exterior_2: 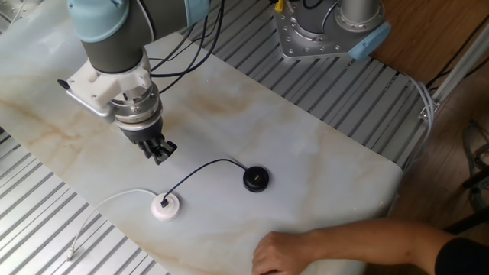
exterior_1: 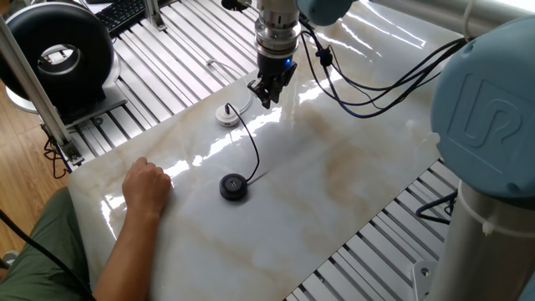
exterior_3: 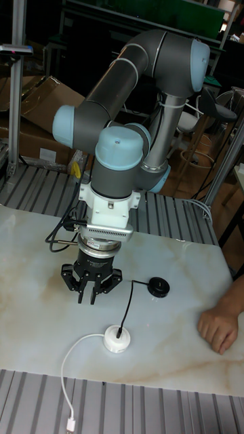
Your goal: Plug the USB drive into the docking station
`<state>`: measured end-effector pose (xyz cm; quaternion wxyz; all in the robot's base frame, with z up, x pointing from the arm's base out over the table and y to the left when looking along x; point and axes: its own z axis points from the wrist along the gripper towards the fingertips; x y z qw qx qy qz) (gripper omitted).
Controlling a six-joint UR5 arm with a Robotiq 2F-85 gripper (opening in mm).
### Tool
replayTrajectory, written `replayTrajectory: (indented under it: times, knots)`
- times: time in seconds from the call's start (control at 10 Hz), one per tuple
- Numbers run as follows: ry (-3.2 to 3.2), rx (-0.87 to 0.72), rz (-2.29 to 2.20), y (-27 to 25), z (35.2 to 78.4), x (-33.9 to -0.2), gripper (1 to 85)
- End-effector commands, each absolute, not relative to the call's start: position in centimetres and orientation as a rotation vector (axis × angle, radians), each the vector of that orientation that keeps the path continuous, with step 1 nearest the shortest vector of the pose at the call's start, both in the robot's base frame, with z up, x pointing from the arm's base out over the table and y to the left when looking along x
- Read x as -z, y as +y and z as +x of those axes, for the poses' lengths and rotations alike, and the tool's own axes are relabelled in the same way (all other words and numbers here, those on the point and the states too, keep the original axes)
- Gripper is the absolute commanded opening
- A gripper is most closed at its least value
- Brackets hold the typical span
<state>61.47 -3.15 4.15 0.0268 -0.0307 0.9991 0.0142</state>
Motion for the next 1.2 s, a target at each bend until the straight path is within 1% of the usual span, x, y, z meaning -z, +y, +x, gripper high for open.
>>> replayTrajectory:
  times: [0.0, 0.4, 1.1]
  knots:
    - [3.084, -0.042, -0.057, -2.59, 61.71, -4.34, 31.0]
    - [3.089, -0.019, -0.065, -2.7, 61.78, -4.47, 30.7]
    - [3.093, -0.055, -0.057, -2.26, 61.7, -4.84, 30.3]
